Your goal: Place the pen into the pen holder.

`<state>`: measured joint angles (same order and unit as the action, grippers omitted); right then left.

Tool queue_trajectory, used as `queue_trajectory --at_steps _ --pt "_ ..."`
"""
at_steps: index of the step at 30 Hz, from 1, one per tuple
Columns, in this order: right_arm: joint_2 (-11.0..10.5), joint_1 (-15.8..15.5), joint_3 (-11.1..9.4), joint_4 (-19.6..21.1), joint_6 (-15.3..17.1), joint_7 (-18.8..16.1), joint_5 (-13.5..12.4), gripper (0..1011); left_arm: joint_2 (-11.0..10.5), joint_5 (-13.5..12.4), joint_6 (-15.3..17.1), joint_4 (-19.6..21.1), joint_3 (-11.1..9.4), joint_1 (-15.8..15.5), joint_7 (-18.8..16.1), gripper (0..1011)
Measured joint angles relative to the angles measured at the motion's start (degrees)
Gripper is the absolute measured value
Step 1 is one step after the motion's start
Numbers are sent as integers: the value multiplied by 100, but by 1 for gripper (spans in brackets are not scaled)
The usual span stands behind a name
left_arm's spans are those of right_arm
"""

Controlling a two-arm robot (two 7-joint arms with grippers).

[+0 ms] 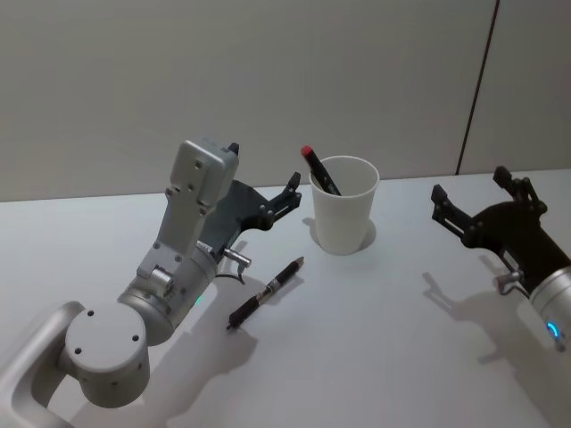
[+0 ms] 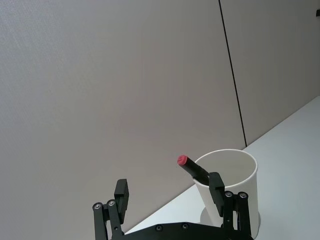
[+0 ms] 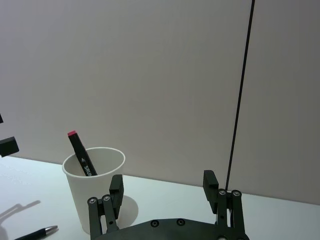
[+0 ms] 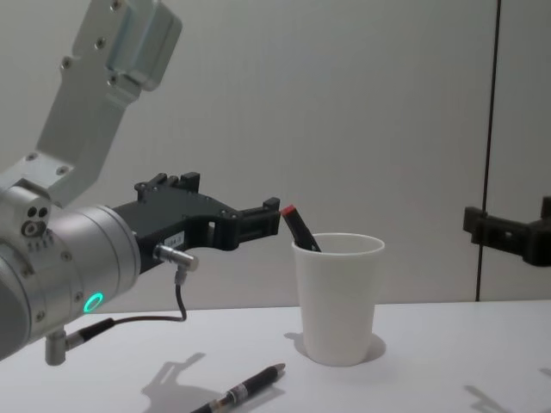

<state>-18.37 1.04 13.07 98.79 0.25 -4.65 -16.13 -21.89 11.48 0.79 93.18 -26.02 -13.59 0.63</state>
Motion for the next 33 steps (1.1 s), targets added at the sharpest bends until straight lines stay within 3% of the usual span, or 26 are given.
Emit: queue_trajectory --at_steps 5,17,27,33 --pt "-81 -153 -10 200 141 70 -31 1001 0 0 0 0 0 0 0 1001" --pt "-97 -188 -14 244 173 87 -38 1001 4 23 0 0 5 2 15 1001" --pt "-97 -188 -13 245 173 86 -38 1001 -101 291 26 117 71 79 268 1001" --pt "-97 -188 -13 244 171 85 -36 1001 -336 581 136 342 170 247 479 1001"
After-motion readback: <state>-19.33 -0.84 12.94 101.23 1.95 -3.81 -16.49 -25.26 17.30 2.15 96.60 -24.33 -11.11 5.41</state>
